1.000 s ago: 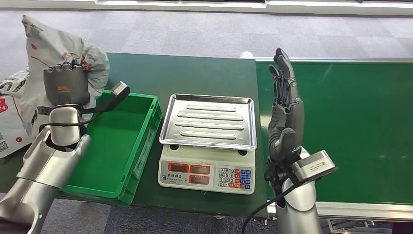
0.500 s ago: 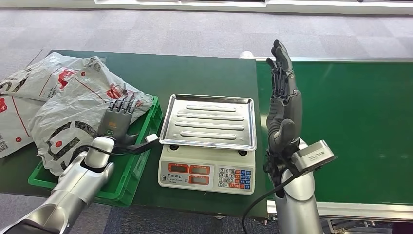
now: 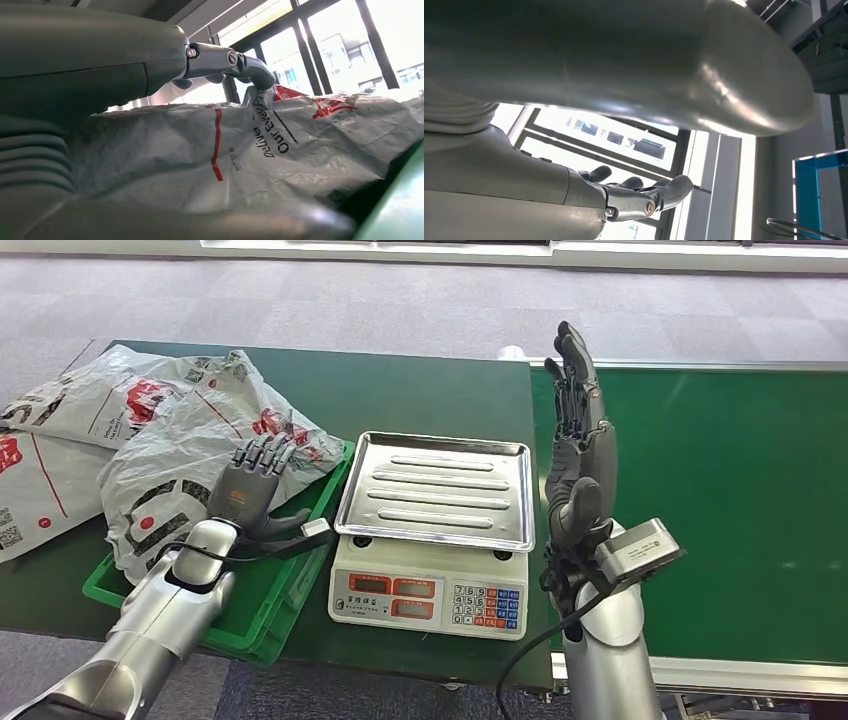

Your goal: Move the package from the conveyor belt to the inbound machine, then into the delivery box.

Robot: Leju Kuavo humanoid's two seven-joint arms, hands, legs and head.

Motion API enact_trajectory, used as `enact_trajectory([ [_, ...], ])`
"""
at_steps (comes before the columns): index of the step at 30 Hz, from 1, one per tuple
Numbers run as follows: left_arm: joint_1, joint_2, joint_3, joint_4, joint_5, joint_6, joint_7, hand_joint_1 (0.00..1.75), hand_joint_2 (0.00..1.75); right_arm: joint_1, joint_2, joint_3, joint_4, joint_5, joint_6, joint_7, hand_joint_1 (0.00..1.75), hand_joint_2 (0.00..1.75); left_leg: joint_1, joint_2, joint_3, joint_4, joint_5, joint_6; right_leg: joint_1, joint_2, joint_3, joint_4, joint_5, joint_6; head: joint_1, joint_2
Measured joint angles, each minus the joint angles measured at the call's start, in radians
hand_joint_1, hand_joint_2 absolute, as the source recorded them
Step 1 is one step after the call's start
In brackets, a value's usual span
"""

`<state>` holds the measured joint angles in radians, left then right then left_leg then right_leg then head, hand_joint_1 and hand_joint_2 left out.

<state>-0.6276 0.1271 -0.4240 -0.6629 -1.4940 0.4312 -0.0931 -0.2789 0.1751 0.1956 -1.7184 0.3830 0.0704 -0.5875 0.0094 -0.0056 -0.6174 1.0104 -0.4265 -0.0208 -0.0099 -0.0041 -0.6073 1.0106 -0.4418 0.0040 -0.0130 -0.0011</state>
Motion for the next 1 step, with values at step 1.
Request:
enact_trajectory([
  [1,0.0,0.0,0.001,-0.001,0.0,0.0,-0.002,0.0,0.0,0.0,0.0,0.0,0.0,0.0,0.0,0.0,0.0,0.0,0.0,0.0,0.0,0.0,0.0,0.0,0.0,0.0,0.0,0.0,0.0,0.0,0.0,0.0],
])
